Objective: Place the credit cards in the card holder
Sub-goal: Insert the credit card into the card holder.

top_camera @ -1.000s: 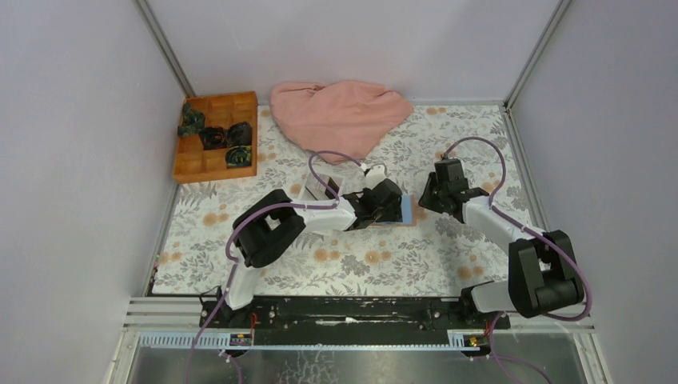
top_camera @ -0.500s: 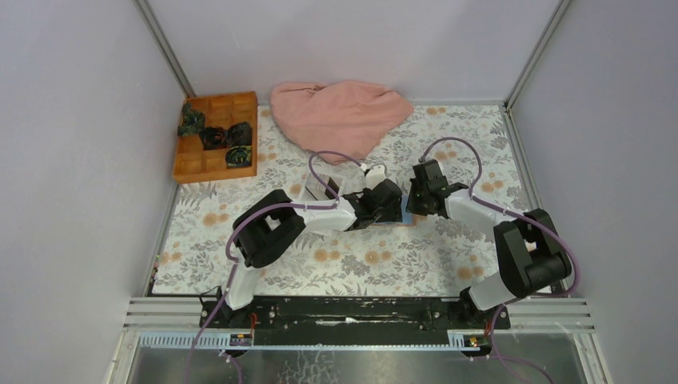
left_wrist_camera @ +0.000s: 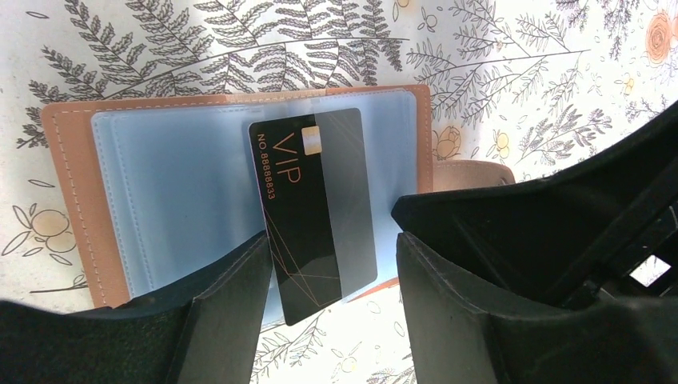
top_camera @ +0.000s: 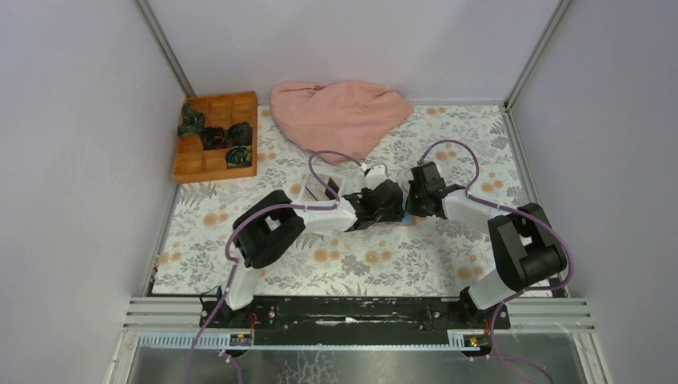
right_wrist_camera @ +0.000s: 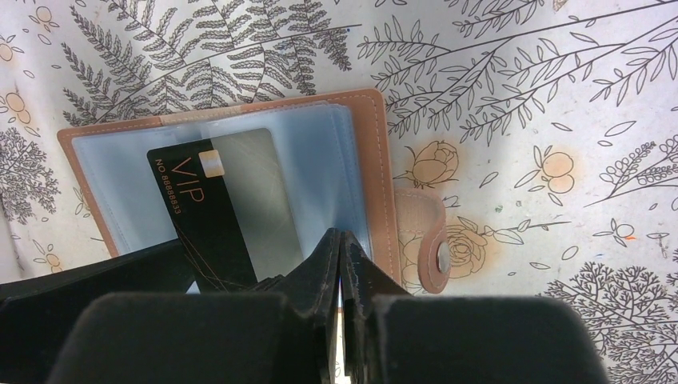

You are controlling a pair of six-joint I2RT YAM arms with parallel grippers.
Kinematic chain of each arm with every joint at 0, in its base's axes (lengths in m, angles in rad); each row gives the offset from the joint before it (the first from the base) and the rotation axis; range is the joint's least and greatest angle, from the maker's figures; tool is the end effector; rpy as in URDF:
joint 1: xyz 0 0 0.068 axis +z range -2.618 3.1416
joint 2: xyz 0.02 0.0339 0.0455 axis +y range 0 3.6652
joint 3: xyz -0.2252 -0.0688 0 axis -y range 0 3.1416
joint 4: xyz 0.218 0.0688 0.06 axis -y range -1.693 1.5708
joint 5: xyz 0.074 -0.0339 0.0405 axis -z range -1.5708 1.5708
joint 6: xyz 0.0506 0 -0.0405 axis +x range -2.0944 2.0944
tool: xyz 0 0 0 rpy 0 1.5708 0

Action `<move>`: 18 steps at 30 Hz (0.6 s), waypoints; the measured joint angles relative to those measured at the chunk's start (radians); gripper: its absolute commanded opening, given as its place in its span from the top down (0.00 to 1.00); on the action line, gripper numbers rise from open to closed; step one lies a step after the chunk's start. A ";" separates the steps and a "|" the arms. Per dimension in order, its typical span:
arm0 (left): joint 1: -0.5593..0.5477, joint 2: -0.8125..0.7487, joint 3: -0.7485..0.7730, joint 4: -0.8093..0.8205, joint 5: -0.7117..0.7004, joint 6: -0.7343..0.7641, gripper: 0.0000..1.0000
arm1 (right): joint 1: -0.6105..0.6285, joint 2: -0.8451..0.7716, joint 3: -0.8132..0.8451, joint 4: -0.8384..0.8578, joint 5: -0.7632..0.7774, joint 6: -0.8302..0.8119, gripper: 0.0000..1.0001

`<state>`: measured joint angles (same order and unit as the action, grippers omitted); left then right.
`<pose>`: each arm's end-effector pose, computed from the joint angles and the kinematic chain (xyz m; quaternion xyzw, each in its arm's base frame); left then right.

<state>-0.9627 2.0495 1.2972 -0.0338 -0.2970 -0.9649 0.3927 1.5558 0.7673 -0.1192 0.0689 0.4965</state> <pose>0.2466 -0.3284 0.1216 -0.0576 0.9138 -0.2326 0.3280 0.2688 0.1076 0.1282 0.0602 0.9431 0.1105 0.3077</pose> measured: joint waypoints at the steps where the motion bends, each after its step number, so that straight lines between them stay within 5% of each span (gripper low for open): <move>1: 0.000 0.000 0.000 0.000 -0.002 0.000 0.34 | 0.000 0.000 0.000 0.001 0.000 0.001 0.95; 14: 0.000 -0.072 -0.043 -0.051 -0.105 0.009 0.43 | 0.000 0.000 -0.004 0.007 0.001 0.010 0.96; 16: 0.000 -0.078 -0.047 -0.056 -0.124 0.014 0.51 | 0.000 0.000 -0.004 0.008 0.000 0.010 0.96; 18: 0.000 -0.082 -0.054 -0.059 -0.141 0.019 0.70 | 0.000 0.000 -0.004 0.008 0.001 0.010 0.96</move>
<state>-0.9623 1.9678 1.2430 -0.0929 -0.4377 -0.9459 0.3927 1.5558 0.7635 -0.1112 0.0696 0.5060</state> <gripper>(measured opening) 0.517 0.051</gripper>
